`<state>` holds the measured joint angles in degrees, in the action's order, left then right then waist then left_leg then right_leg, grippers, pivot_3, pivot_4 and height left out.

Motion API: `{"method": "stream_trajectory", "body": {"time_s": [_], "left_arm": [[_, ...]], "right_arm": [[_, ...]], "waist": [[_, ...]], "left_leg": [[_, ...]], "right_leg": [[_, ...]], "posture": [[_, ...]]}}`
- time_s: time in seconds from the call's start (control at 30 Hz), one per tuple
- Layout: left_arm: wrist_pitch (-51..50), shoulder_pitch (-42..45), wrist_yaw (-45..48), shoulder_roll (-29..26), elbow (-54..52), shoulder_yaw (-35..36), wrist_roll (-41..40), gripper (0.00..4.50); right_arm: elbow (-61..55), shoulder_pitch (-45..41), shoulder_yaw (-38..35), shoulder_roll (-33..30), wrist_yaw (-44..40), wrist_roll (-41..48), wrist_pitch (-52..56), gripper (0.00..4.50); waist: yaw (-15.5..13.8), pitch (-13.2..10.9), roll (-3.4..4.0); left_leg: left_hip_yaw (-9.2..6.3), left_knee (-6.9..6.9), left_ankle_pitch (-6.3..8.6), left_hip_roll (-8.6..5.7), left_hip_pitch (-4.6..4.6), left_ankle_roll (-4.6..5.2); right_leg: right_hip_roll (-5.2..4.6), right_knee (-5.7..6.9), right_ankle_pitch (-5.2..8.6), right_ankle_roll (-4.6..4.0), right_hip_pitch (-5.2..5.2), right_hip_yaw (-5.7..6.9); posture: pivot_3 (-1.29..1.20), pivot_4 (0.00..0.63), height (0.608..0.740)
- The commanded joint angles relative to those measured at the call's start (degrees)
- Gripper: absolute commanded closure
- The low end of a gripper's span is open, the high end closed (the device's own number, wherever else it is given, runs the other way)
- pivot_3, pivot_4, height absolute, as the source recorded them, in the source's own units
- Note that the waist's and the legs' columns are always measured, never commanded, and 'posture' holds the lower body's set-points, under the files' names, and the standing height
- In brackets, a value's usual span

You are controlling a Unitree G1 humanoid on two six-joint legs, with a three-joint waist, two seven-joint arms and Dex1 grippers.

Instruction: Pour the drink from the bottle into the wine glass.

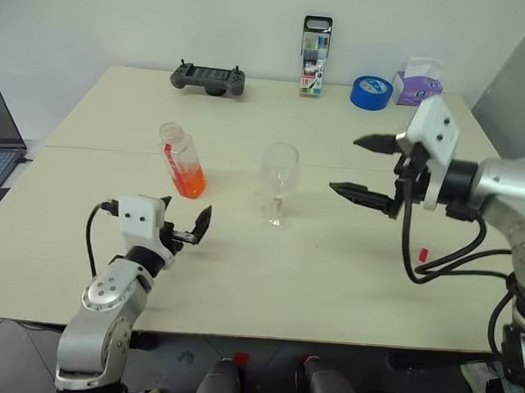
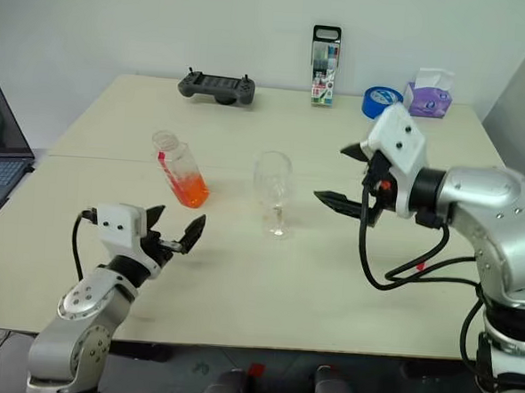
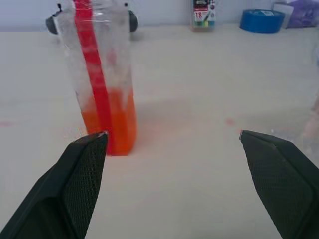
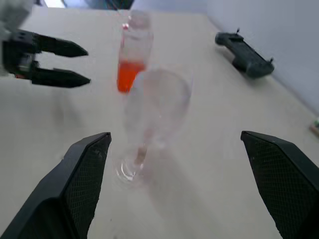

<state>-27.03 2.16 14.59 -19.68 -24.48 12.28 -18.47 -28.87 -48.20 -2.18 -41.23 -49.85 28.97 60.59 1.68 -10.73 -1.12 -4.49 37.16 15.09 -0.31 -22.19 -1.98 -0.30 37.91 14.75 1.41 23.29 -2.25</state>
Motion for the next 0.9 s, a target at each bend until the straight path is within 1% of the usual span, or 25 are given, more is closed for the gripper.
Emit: {"method": "stream_trajectory", "body": {"time_s": [0.03,0.07,0.13,0.23,0.4,0.67,0.73,0.83,0.9], "left_arm": [[2.9,2.3,0.2,0.1,0.9,-1.1,1.6,0.0],[3.4,2.7,0.0,0.2,1.3,-1.3,2.0,0.0],[3.9,3.7,-0.2,0.5,2.0,-1.1,2.0,0.0],[4.6,5.6,0.9,-0.5,3.6,0.1,1.5,0.0],[4.6,8.7,1.9,-3.0,4.9,3.3,0.3,0.0],[4.0,14.2,2.9,-4.9,9.3,5.5,-1.1,0.0],[4.6,16.3,3.6,-5.2,12.2,4.9,-1.0,0.0],[7.1,20.8,4.8,-4.8,19.8,3.9,-0.3,0.0],[8.6,22.1,5.8,-5.0,22.7,3.6,0.3,0.0]], "right_arm": [[2.4,-6.0,-0.2,1.8,1.2,2.5,0.2,0.06],[3.3,-6.9,0.5,1.9,1.5,2.0,-0.4,0.06],[4.7,-7.4,1.8,0.9,0.7,1.2,-2.3,0.06],[6.5,-8.1,3.7,-0.4,-1.0,0.7,-4.7,0.06],[7.7,-9.5,4.2,-1.6,-2.7,2.7,-4.1,0.06],[8.3,-9.7,6.5,-3.5,-3.9,1.2,-5.3,0.06],[8.3,-9.5,6.9,-3.7,-4.1,1.0,-5.5,0.06],[8.3,-9.5,7.4,-3.7,-3.9,0.9,-5.7,0.06],[8.3,-9.5,7.6,-3.7,-3.6,0.7,-5.8,0.06]], "waist": [[0.0,0.0,-0.01],[0.0,0.0,0.0],[-0.1,0.0,-0.02],[-0.2,0.0,-0.01],[-0.2,0.0,-0.02],[-0.2,0.0,-0.02],[-0.2,0.0,-0.02],[-0.2,0.0,-0.02],[-0.2,0.0,-0.02]], "left_leg": [[0.0,-0.05,0.0,0.0,0.0,0.0],[0.01,-0.07,0.0,0.02,0.0,0.0],[-0.01,-0.14,0.0,-0.05,-0.04,-0.01],[-0.08,-0.13,0.01,-0.13,-0.23,-0.01],[-0.11,-0.12,0.0,-0.16,-0.42,-0.02],[-0.09,-0.09,-0.01,-0.16,-0.41,-0.02],[-0.08,-0.09,-0.01,-0.16,-0.41,-0.02],[-0.07,-0.07,-0.01,-0.18,-0.4,-0.03],[-0.05,-0.06,-0.02,-0.16,-0.4,-0.03]], "right_leg": [[-0.03,0.0,-0.01,-0.02,0.01,-0.01],[-0.12,-0.01,-0.16,-0.26,0.01,-0.03],[-0.26,-0.07,-0.16,-0.26,0.03,-0.02],[-0.42,-0.18,-0.15,-0.23,0.13,-0.01],[-0.48,-0.15,-0.16,-0.21,0.34,0.04],[-0.47,-0.08,-0.16,-0.21,0.36,0.11],[-0.47,-0.08,-0.16,-0.21,0.36,0.1],[-0.46,-0.03,-0.16,-0.21,0.36,0.14],[-0.45,-0.01,-0.17,-0.21,0.36,0.19]], "posture": [[0.0,0.15,0.74],[0.0,0.15,0.74],[0.0,0.15,0.74],[0.0,0.15,0.74],[0.0,0.15,0.74],[0.0,0.15,0.74],[0.0,0.15,0.74],[0.0,0.15,0.74],[0.0,0.15,0.74]]}}
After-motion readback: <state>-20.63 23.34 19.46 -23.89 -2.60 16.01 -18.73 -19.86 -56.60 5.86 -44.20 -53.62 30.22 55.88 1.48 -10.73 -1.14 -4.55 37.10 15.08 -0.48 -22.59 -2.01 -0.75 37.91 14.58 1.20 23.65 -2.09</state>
